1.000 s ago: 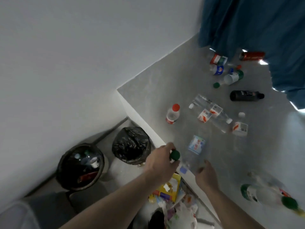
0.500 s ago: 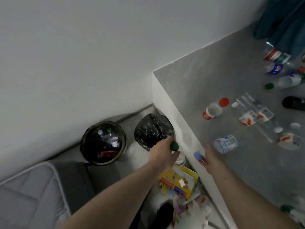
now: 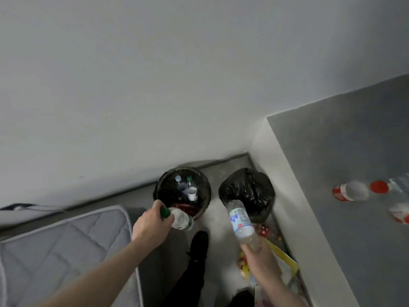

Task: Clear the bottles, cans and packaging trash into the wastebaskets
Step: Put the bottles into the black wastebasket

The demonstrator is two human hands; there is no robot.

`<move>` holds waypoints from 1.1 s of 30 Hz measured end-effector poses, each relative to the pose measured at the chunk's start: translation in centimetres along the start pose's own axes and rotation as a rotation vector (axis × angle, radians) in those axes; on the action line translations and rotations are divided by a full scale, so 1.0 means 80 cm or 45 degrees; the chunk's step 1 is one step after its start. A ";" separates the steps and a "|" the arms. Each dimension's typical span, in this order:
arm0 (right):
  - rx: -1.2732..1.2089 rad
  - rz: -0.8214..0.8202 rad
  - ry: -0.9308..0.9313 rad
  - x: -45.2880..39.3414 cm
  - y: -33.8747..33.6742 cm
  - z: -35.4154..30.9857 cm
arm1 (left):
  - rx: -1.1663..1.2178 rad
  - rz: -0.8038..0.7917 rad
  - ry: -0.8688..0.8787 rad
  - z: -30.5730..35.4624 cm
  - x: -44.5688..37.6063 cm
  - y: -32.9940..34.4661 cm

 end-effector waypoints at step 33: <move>0.738 -0.221 -0.403 -0.215 0.258 -0.226 | -0.355 -0.214 -0.076 -0.057 -0.286 0.092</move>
Point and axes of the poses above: each hand's wrist, its own x-axis away from the middle knuckle, its own y-axis out of the palm, z = x × y, the point moved 7 cm from there along -x, towards the middle knuckle, and after that the axes turned 3 degrees about -y, right-handed, at the moved point
